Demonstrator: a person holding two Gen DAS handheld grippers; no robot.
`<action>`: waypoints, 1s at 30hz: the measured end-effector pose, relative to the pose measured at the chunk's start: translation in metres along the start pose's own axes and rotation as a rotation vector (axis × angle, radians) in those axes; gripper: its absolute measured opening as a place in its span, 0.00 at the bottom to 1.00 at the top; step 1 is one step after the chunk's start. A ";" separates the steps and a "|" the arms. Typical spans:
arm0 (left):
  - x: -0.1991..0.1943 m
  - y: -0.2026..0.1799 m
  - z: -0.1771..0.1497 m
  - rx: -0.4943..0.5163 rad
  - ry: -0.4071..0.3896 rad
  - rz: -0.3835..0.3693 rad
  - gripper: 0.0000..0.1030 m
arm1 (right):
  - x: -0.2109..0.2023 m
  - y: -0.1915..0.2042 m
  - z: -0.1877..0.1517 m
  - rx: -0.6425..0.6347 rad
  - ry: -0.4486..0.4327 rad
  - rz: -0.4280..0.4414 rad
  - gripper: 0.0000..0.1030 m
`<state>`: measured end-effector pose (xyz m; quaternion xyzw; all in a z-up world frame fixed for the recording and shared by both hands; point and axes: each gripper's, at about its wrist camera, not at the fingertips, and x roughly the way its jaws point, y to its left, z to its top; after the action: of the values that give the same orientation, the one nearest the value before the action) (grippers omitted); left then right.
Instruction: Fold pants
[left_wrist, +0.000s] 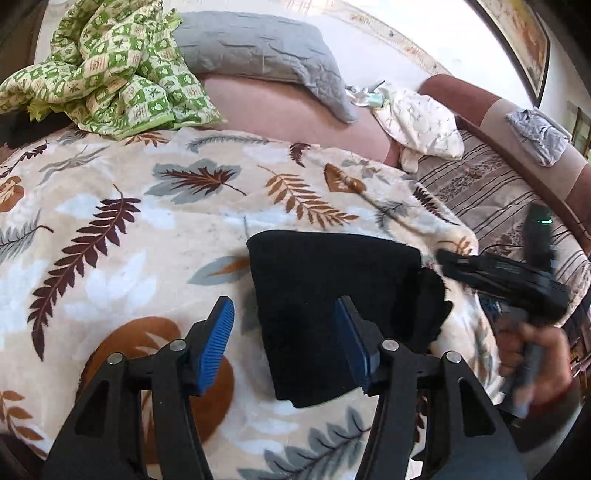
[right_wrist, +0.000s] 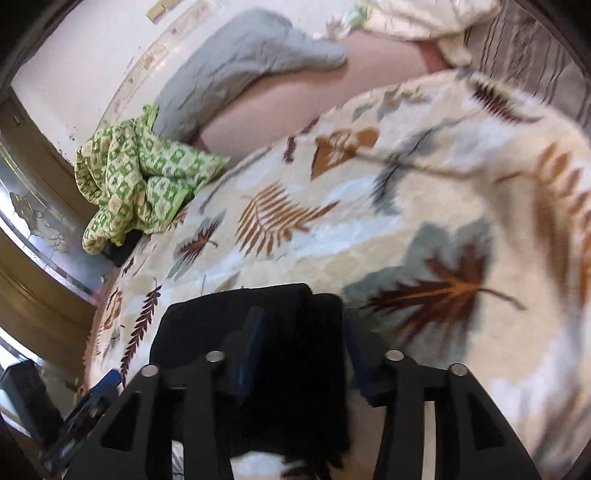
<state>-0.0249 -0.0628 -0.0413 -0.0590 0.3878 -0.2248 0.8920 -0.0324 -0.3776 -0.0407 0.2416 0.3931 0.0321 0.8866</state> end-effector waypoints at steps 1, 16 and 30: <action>0.005 -0.002 -0.001 0.009 0.007 0.011 0.54 | -0.007 0.004 -0.001 -0.018 -0.012 0.000 0.47; 0.031 -0.013 -0.017 0.019 0.074 0.011 0.63 | 0.006 0.053 -0.070 -0.360 0.143 -0.070 0.52; 0.034 -0.017 -0.019 0.023 0.062 0.041 0.67 | 0.033 0.025 -0.015 -0.140 0.088 -0.009 0.47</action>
<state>-0.0246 -0.0916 -0.0724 -0.0337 0.4138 -0.2129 0.8845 -0.0168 -0.3417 -0.0610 0.1754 0.4297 0.0660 0.8833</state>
